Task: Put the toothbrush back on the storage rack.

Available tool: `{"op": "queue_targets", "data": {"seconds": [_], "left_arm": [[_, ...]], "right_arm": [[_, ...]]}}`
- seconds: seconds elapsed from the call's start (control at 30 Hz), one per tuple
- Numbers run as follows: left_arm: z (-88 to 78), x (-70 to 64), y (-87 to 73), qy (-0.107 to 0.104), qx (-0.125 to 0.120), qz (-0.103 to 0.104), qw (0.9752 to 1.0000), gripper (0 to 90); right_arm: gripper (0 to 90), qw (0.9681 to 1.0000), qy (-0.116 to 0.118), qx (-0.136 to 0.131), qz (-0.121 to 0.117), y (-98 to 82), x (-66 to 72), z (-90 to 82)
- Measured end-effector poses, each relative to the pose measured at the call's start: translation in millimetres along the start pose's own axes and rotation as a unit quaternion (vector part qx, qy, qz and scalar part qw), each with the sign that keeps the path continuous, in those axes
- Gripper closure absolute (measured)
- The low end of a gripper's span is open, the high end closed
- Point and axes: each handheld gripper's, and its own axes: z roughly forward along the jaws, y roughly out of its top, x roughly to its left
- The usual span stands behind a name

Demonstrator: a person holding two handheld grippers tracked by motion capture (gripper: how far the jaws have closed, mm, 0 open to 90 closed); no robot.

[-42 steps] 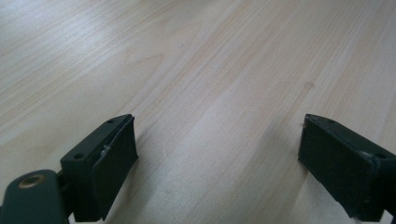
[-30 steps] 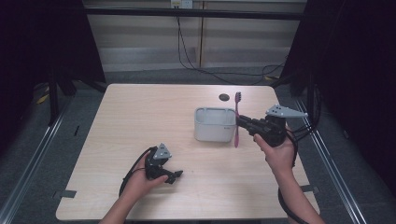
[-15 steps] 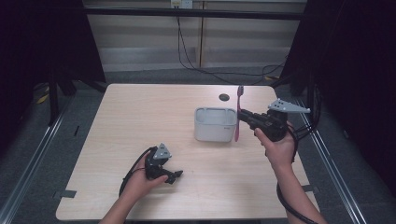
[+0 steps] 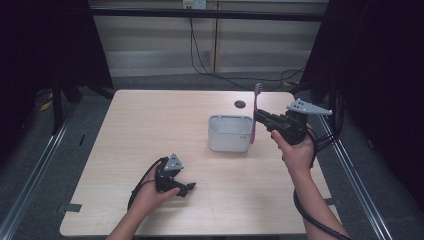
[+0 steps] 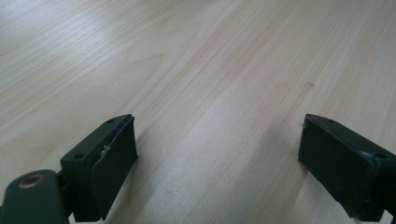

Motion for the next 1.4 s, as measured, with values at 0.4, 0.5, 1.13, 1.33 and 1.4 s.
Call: {"op": "queue_targets", "data": {"seconds": [0.4,0.5,1.13,1.33,1.4], "left_arm": [[0.4,-0.2,-0.2,0.000,-0.003,-0.002,1.0000,10.9],[0.3,-0.3,-0.1,0.000,-0.002,-0.002,1.0000,10.9],[0.3,-0.3,-0.1,0.000,-0.002,-0.002,1.0000,10.9],[0.3,-0.3,-0.1,0.000,-0.002,-0.002,1.0000,10.9],[0.1,-0.2,0.0,0.000,-0.001,-0.001,1.0000,10.9]], "right_arm": [[81.6,0.9999,-0.008,-0.011,-0.008,13.1,-1.1,10.2],[81.6,0.9998,-0.011,-0.013,-0.008,15.2,-1.1,11.2],[81.5,0.9992,-0.031,-0.024,-0.006,18.7,-8.8,24.3],[81.5,0.9988,-0.040,-0.028,-0.009,17.4,-12.2,26.7],[81.6,0.9987,-0.041,-0.028,-0.007,17.2,-13.2,27.8]]}}
